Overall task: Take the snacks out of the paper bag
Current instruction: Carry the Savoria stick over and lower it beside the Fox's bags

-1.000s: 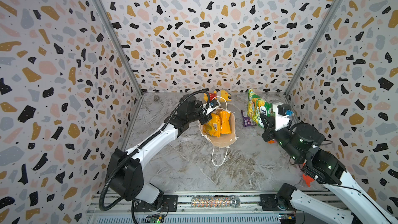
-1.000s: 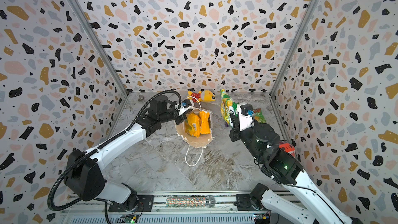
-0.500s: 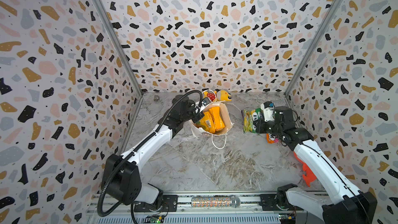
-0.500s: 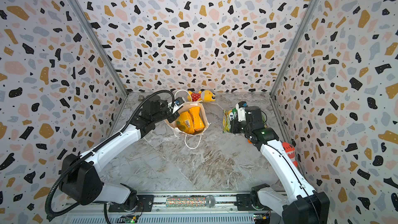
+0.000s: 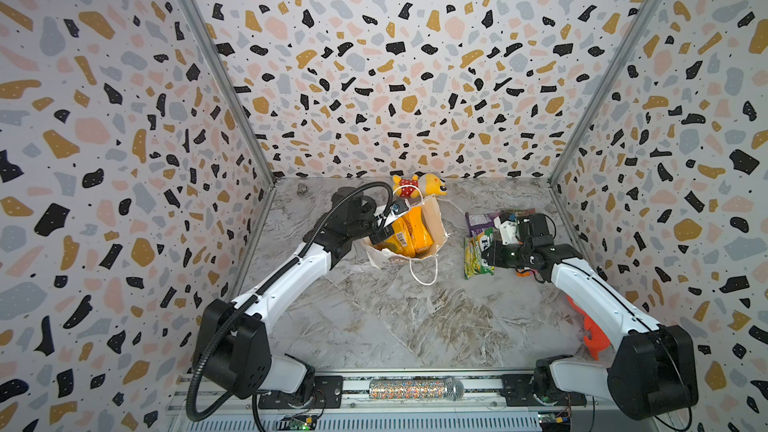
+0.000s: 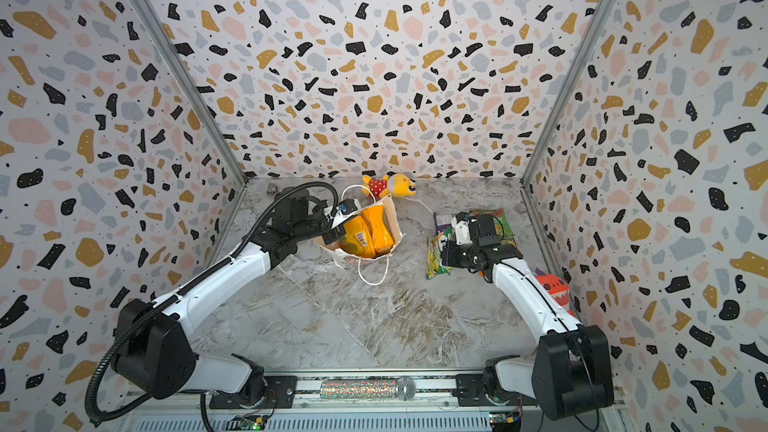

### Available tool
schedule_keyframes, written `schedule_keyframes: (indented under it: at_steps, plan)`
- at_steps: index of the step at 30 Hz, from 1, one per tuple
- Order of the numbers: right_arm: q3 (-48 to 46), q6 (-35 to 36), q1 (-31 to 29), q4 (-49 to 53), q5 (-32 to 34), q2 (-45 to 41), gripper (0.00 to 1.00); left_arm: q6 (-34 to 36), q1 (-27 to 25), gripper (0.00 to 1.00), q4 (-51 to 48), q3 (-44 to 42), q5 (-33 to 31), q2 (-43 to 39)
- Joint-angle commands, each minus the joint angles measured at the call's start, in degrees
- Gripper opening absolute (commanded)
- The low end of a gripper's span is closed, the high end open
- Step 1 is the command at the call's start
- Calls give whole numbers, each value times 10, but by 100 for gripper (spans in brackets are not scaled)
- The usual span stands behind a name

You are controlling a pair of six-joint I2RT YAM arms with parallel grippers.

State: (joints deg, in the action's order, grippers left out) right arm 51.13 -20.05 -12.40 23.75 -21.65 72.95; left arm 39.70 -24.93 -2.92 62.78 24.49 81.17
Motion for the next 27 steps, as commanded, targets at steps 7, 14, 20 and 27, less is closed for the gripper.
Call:
schedule_keyframes:
  at_steps: [7,14,20,27]
  plan:
    - [33,39,5,21,34,33,0,5,-11,0,29,-17,72,-23]
    - [38,38,9,22,49,63,2,-1,-11,0,44,-28,73,-24]
    - [42,41,9,35,118,88,7,-2,-11,0,39,-28,68,-27]
    - [68,49,5,69,198,147,12,-5,-11,0,39,-24,70,-19]
